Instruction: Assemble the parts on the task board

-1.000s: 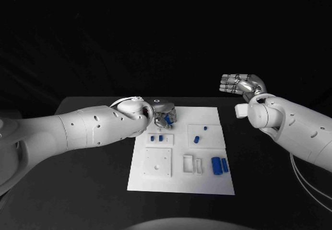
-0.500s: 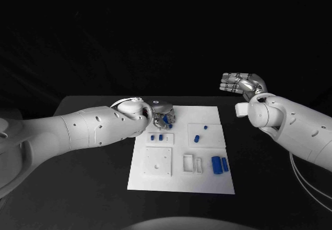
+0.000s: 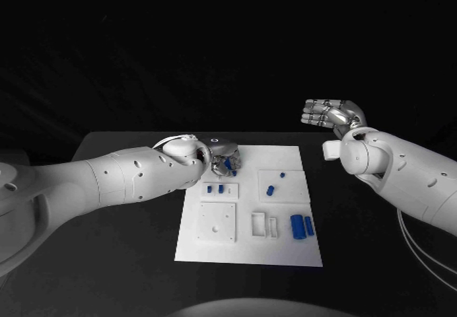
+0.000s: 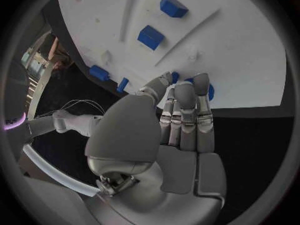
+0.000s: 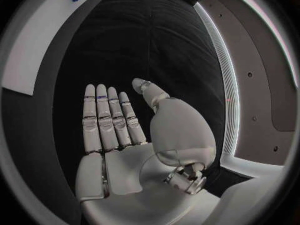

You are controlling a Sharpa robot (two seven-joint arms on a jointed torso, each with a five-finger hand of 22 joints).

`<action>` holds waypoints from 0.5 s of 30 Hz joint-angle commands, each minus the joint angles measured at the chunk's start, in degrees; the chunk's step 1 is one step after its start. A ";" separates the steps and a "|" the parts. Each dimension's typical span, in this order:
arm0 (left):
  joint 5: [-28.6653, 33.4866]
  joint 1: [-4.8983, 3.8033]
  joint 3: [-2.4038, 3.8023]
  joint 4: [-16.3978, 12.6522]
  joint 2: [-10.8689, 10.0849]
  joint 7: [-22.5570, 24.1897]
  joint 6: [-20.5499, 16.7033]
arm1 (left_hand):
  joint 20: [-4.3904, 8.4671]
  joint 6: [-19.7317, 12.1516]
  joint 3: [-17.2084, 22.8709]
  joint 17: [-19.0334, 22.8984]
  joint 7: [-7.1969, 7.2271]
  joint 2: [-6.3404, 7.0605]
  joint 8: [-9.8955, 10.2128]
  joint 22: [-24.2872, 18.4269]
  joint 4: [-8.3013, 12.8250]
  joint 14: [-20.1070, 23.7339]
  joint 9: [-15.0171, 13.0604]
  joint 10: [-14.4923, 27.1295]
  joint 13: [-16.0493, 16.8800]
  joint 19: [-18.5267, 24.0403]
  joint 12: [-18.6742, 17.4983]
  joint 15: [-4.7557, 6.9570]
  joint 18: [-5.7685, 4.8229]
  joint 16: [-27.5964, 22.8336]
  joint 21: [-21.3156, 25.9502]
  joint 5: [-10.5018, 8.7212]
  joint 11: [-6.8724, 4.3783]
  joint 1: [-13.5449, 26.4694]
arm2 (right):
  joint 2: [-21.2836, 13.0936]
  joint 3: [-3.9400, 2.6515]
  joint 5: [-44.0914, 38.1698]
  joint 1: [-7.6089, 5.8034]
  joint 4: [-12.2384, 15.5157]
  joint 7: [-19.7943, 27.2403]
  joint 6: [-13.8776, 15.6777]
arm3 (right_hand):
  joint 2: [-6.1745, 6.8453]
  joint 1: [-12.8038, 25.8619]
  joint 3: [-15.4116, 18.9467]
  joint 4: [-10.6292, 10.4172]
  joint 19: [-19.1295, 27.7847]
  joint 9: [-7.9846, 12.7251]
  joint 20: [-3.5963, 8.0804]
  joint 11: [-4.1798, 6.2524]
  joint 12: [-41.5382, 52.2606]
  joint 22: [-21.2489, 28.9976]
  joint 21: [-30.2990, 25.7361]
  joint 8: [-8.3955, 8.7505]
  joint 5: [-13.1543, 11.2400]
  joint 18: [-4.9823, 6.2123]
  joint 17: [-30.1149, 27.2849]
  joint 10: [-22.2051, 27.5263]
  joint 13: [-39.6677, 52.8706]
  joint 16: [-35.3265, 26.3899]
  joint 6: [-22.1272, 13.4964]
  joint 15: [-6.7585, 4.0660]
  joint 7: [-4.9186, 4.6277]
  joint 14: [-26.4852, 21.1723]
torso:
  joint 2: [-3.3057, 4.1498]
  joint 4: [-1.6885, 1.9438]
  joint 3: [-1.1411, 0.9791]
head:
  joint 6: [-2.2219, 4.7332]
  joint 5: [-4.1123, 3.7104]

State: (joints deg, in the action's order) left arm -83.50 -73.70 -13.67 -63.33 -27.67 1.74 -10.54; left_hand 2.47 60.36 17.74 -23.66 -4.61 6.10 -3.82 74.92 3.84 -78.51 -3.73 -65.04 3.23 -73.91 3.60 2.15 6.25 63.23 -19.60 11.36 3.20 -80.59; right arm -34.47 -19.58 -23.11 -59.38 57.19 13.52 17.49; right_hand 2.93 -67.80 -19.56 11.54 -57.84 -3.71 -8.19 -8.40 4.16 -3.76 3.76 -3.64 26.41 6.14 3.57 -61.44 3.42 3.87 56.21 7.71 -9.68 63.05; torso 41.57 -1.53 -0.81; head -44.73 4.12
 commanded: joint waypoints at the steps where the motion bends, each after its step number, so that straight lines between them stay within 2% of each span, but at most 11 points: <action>1: 0.23 0.18 -0.04 0.22 0.18 0.56 0.63 | 0.24 0.95 0.52 -0.12 -0.04 -0.14 0.17 1.21 -0.10 -0.13 0.04 -1.30 0.09 0.36 -0.27 0.39 0.30 0.17 -0.45 -0.11 -0.03 0.54 | 0.16 -0.03 0.06 -0.02 0.00 0.85 -1.03 | 0.19 0.26 -0.43 0.04 -0.42 0.03 -0.08 0.14 -0.27 0.05 0.13 0.04 0.33 0.83 -0.05 -0.37 -0.07 -0.31 0.37 0.05 0.13 0.54 | 0.01 0.07 -0.08 | -0.04 0.03; 15: 0.32 0.56 -0.04 0.11 0.32 1.31 2.17 | 0.49 3.02 0.36 -0.23 0.01 -0.82 0.21 1.20 0.21 -0.06 0.04 -3.83 0.11 0.77 -0.27 0.60 -0.02 0.28 -1.01 -0.40 -0.53 0.66 | 0.30 -0.03 -0.24 -0.02 -0.14 0.78 -1.37 | 0.22 0.35 -0.56 -0.07 -0.55 0.02 0.00 0.23 -0.26 0.05 0.12 0.04 0.36 0.78 -0.04 -0.62 -0.07 -0.30 0.62 -0.02 0.21 0.81 | 0.01 0.00 -0.06 | -0.23 -0.02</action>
State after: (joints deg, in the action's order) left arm -83.45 -73.16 -13.74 -63.08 -27.51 2.14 -9.58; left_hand 2.88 63.04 18.07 -23.84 -4.60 5.62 -3.82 74.91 3.82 -78.73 -3.74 -68.51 3.40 -73.50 3.59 2.36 6.22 63.24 -20.41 11.14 2.62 -80.11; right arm -34.24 -19.58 -23.13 -59.38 57.02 13.55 17.30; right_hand 2.93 -67.80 -19.72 11.40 -57.84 -3.72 -8.19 -8.18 4.16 -3.76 3.75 -3.64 26.41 6.14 3.57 -61.66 3.42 3.87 56.41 7.68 -9.50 63.48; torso 41.56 -1.53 -0.87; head -44.93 4.17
